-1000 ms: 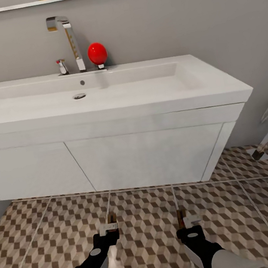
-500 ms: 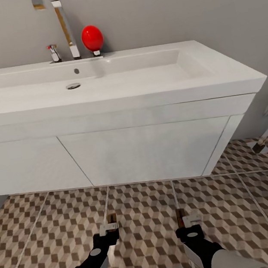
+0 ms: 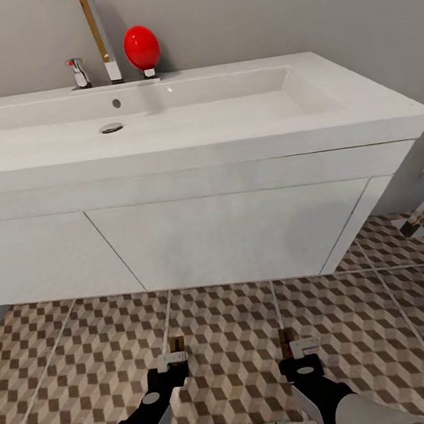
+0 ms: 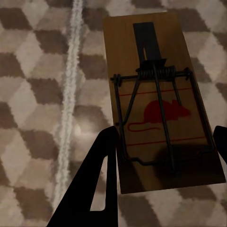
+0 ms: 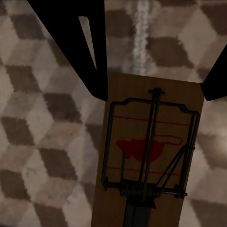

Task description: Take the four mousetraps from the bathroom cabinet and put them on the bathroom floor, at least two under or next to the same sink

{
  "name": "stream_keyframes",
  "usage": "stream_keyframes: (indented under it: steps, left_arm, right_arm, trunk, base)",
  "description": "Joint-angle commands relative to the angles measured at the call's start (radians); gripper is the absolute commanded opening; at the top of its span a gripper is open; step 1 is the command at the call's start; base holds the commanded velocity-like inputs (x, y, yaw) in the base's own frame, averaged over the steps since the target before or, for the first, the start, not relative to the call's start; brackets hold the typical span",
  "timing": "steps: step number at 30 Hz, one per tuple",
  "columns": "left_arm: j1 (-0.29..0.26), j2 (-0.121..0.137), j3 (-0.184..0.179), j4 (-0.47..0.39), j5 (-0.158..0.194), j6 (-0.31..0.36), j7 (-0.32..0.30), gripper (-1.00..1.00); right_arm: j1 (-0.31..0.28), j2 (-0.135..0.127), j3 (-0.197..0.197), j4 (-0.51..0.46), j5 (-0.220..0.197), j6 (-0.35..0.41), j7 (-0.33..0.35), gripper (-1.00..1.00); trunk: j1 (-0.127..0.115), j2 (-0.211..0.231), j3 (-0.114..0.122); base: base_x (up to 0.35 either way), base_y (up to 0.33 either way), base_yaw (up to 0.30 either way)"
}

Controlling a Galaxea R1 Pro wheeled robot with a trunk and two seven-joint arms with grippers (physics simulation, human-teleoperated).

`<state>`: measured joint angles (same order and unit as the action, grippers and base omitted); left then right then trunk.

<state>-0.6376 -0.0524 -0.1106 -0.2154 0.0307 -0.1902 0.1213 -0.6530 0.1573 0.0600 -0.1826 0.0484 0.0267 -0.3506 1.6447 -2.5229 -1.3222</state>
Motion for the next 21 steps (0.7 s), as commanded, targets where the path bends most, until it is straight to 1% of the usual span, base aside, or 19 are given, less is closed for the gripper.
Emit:
stream_keyframes:
  steps: [1, 12, 14, 15, 16, 18, 21]
  left_arm:
    - [-0.001, 0.001, -0.009, 0.001, 0.002, -0.003, 0.011, -1.0]
    - [-0.001, 0.0, -0.012, -0.002, 0.0, -0.005, 0.02, -1.0]
    - [-0.001, 0.002, -0.035, -0.001, -0.026, -0.009, 0.019, -1.0]
    - [-0.001, 0.005, -0.073, 0.002, -0.079, -0.011, 0.013, -1.0]
    - [-0.001, 0.005, -0.079, 0.002, -0.09, -0.011, 0.011, -1.0]
    - [-0.001, 0.005, -0.084, 0.0, -0.099, -0.011, 0.009, -1.0]
    - [-0.002, 0.005, -0.088, -0.003, -0.106, -0.011, -0.009, -1.0]
  right_arm:
    - [0.0, -0.001, 0.006, 0.0, 0.001, 0.001, -0.004, -1.0]
    - [0.0, -0.005, 0.005, -0.003, 0.002, -0.002, -0.005, -1.0]
    - [0.0, -0.006, 0.006, -0.014, 0.002, -0.003, -0.005, -1.0]
    - [0.0, -0.012, 0.006, -0.035, 0.003, -0.003, -0.004, -1.0]
    - [0.0, -0.016, 0.006, -0.041, 0.004, -0.004, -0.004, -1.0]
    - [0.0, -0.02, 0.006, -0.046, 0.006, -0.004, -0.004, -1.0]
    - [0.0, -0.023, 0.006, -0.05, 0.012, -0.009, -0.004, -1.0]
  trunk:
    - [0.0, 0.0, -0.001]
    - [0.0, 0.0, -0.001]
    - [0.0, 0.0, -0.001]
    - [0.0, 0.0, -0.001]
    - [0.0, 0.0, -0.001]
    - [0.0, 0.0, -0.001]
    - [0.0, 0.0, -0.001]
  base:
    - [0.0, 0.0, 0.0]
    - [0.0, 0.0, 0.0]
    - [0.0, 0.0, 0.0]
    - [0.0, 0.0, 0.0]
    - [0.0, 0.0, 0.0]
    - [0.0, 0.0, 0.0]
    - [0.0, 0.0, 0.0]
